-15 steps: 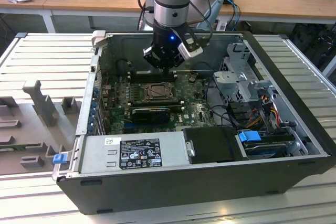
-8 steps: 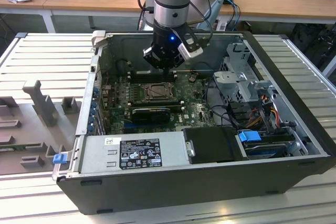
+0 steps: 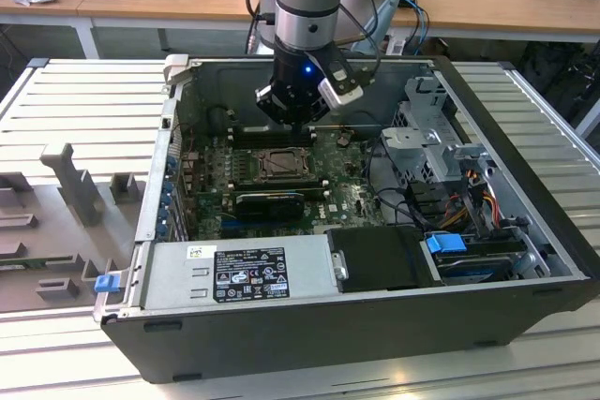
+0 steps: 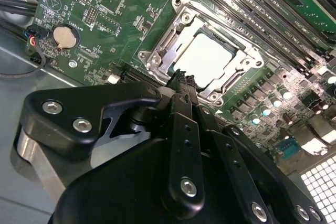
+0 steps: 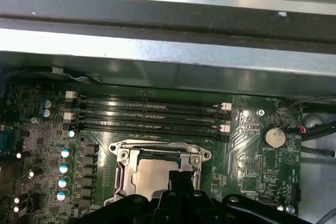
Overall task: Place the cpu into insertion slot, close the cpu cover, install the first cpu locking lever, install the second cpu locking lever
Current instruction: 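Install the second cpu locking lever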
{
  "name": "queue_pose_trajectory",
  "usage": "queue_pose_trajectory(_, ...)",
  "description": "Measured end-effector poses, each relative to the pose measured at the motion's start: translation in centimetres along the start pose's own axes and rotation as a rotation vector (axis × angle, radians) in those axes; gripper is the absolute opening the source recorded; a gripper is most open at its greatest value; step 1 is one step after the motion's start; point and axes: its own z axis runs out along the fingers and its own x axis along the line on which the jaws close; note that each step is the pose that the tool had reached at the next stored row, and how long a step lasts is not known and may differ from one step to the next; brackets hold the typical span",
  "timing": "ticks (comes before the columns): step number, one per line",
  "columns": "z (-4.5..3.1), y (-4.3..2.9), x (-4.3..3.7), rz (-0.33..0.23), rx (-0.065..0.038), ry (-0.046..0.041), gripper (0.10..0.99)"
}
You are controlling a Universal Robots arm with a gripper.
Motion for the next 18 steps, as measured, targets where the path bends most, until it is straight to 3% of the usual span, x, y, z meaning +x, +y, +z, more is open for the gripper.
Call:
queue_pose_trajectory(4, -0.67, 0.03, -0.01, 0.0, 0.0, 0.0, 0.106)
queue_pose_trajectory(11, -0.7, -0.99, 0.06, 0.0, 0.0, 0.0002, 0.106)
queue_pose_trajectory(18, -0.69, -1.56, 0.1, 0.0, 0.0, 0.0001, 0.106)
